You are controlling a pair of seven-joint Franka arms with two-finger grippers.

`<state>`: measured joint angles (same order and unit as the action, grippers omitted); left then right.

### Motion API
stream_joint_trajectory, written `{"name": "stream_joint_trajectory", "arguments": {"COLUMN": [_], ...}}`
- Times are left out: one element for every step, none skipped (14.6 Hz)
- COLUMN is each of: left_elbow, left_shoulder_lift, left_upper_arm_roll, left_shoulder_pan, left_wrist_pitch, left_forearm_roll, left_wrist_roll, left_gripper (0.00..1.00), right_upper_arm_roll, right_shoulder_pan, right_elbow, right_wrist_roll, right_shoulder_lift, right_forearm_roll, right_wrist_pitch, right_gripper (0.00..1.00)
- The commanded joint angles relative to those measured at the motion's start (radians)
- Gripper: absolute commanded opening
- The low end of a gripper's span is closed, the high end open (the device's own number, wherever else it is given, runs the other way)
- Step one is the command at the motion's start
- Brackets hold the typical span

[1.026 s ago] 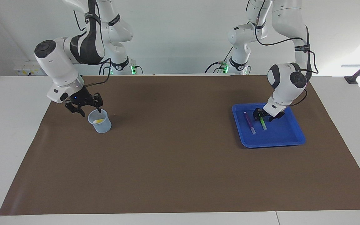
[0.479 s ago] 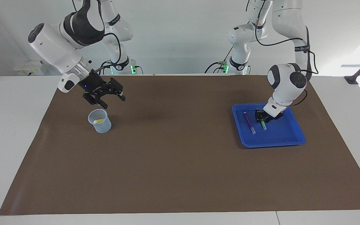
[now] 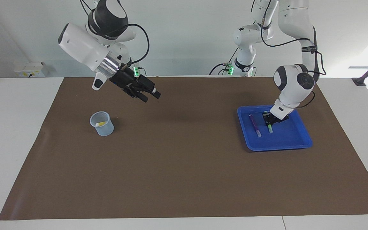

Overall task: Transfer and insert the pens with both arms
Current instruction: 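Release the yellow pen in the cup while the left gripper grasps green pen, then lift the green pen with the left gripper toward the right gripper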

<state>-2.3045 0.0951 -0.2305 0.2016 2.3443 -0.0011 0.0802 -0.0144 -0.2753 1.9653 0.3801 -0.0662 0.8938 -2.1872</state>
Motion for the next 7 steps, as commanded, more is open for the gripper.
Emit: {"name": "stream_joint_trajectory", "arguments": {"left_elbow": [0.025, 0.06, 0.101, 0.141, 0.176, 0.207, 0.241], "left_shoulder_lift": [0.028, 0.035, 0.043, 0.049, 0.049, 0.048, 0.046], "left_upper_arm_roll": [-0.001, -0.001, -0.001, -0.003, -0.003, -0.003, -0.003], "left_shoulder_pan": [0.021, 0.021, 0.019, 0.018, 0.018, 0.016, 0.013], "left_wrist_pitch": [-0.028, -0.077, -0.135, -0.193, -0.248, -0.301, -0.353], "left_forearm_roll": [0.018, 0.016, 0.013, 0.012, 0.004, -0.013, -0.042], "left_wrist_roll": [-0.037, -0.042, -0.052, -0.068, -0.082, -0.095, -0.121], "left_gripper": [0.0, 0.0, 0.0, 0.0, 0.0, 0.0, 0.0], "right_upper_arm_roll": [-0.001, -0.001, -0.001, -0.001, -0.001, 0.001, 0.014], "right_shoulder_pan": [-0.047, -0.065, -0.071, -0.073, -0.073, -0.074, -0.074], "right_elbow": [0.027, 0.038, 0.041, 0.04, 0.038, 0.038, 0.04], "right_wrist_roll": [0.066, 0.069, 0.077, 0.097, 0.124, 0.152, 0.155], "right_shoulder_lift": [-0.012, -0.015, -0.02, -0.02, -0.018, -0.018, -0.018], "right_forearm_roll": [0.062, 0.085, 0.094, 0.094, 0.096, 0.096, 0.096], "right_wrist_pitch": [-0.045, -0.049, -0.049, -0.051, -0.054, -0.071, -0.086], "right_gripper": [1.0, 1.0, 1.0, 1.0, 1.0, 1.0, 1.0]}}
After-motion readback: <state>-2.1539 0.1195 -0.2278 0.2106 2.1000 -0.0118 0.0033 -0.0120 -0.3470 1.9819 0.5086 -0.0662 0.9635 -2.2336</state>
